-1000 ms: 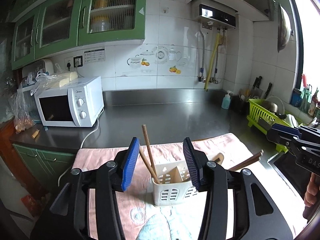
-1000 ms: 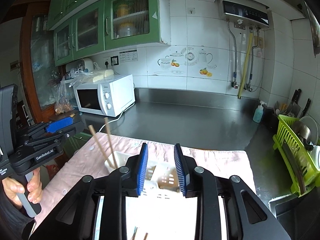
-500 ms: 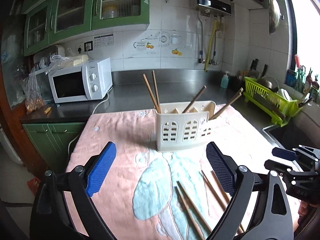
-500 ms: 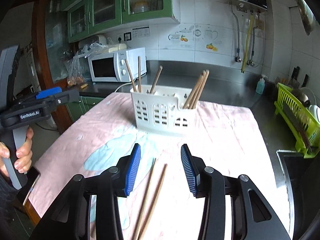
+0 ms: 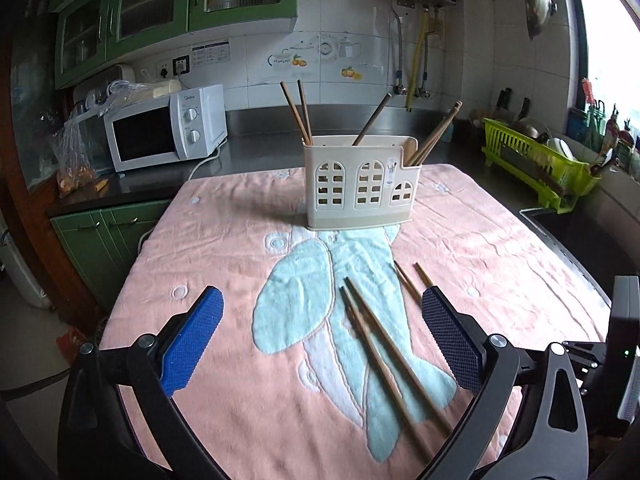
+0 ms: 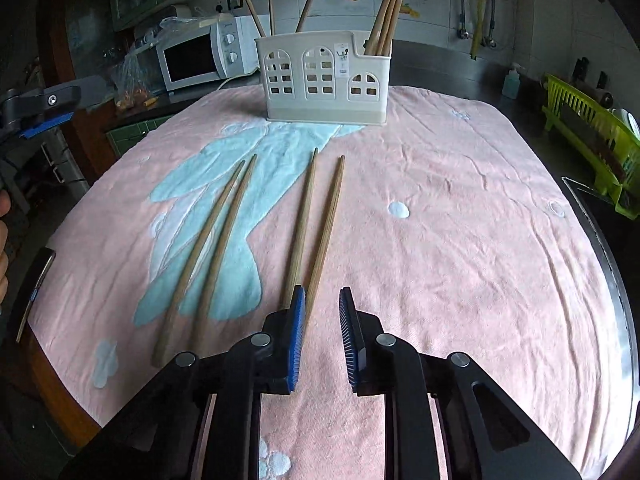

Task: Organize utensils
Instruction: 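Move both open tools back over the remaining chopsticks, then grasp a chopstick with the right tool while the left tool grasps another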

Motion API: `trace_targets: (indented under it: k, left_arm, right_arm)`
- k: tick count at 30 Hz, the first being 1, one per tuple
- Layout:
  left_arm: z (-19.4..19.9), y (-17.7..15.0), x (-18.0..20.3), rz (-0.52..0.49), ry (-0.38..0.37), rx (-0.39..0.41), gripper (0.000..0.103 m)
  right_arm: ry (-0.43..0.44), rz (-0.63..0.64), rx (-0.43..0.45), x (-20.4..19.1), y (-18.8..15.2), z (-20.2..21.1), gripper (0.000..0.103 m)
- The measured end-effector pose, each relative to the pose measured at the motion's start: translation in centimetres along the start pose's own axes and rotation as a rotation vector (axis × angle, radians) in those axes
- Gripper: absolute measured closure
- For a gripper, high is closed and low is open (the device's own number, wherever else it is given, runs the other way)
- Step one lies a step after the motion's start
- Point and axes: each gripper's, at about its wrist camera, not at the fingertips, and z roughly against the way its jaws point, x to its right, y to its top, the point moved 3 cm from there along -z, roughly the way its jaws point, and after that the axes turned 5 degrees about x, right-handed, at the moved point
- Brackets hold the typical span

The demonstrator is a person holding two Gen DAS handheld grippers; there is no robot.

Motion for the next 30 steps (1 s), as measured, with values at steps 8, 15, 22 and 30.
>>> trace_targets:
  k: [8, 15, 22, 30]
  left_arm:
    - [-0.2, -2.5, 0.0, -0.014, 0.025, -0.046, 0.005]
    - [-0.5, -4.7, 0.4, -0.031, -0.005, -0.097, 0.005]
    - [-1.3, -7.7, 1.8, -0.024, -0.048, -0.191, 0.005]
    - [-2.0, -9.3, 1.9, -0.007, -0.019, -0.233, 0.005]
  right_arm:
    - [0.014, -0.024, -0.025, -0.2, -0.3, -1.1, 0.09]
    - [0.014, -0.006, -0.045, -0.7, -0.5, -1.8, 0.096]
    - [-0.01, -0.002, -0.041, -0.2, -0.5, -1.4, 0.099]
    - [0.016, -0.027, -0.042, -0.6, -0.4, -1.5, 0.099]
